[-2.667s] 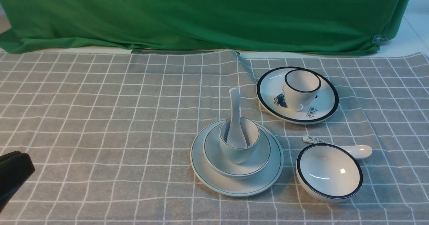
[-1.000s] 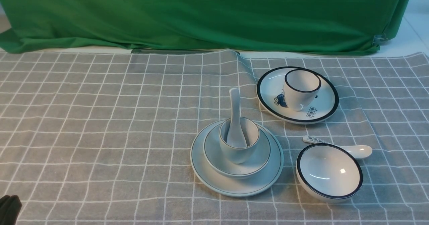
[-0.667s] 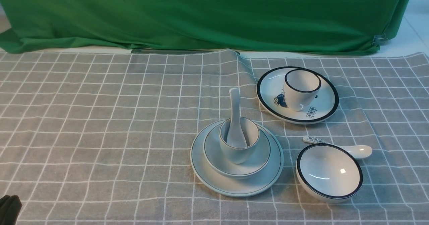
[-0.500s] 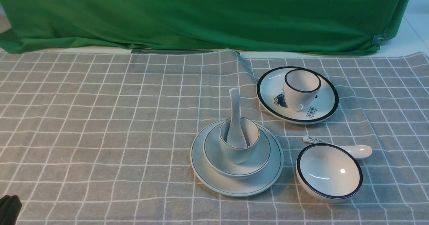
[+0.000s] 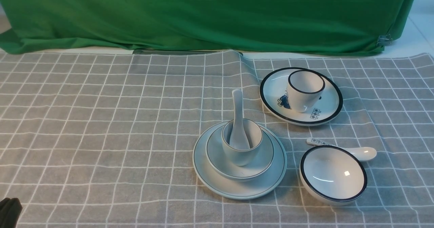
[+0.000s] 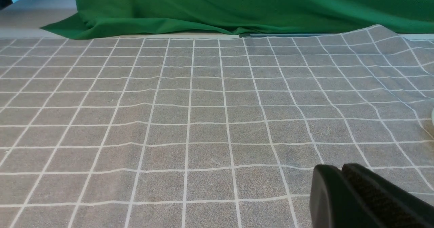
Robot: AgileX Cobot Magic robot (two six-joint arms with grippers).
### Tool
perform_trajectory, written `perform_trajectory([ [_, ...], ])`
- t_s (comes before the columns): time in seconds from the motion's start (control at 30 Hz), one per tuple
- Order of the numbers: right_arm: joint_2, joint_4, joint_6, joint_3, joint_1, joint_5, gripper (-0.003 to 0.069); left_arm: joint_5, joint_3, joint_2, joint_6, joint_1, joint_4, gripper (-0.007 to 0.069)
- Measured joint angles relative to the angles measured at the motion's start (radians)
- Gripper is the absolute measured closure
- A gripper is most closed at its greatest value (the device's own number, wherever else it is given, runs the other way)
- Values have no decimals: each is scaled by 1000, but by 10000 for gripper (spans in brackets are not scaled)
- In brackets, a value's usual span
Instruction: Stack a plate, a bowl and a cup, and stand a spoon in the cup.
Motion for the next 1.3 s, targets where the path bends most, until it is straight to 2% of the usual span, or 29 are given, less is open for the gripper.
perform_trajectory([
  [0.2, -6, -5, -21, 64, -5, -23, 422, 0, 0, 0, 0, 0, 0, 607],
  [0.27, -23, -5, -50, 103, -42, -24, 422, 0, 0, 0, 0, 0, 0, 607],
  [0.3, -30, -5, -61, 122, -69, -26, 422, 0, 0, 0, 0, 0, 0, 607],
  [0.4, -42, -5, -118, 240, -257, -29, 422, 0, 0, 0, 1, 0, 0, 607],
  [0.43, -42, -5, -120, 248, -268, -29, 422, 0, 0, 0, 1, 0, 0, 607],
  [0.5, -46, -6, -138, 370, -403, -29, 420, 0, 0, 0, 1, 0, 0, 607],
  [0.63, -108, -10, -137, 537, -511, 26, 419, 0, 0, 0, 1, 0, 0, 607],
  [0.8, -210, -14, -145, 552, -526, 83, 418, 0, 0, 0, 1, 0, 0, 607],
  [1.3, -211, -15, -108, 552, -527, 89, 417, 0, 0, 0, 0, 0, 0, 607],
])
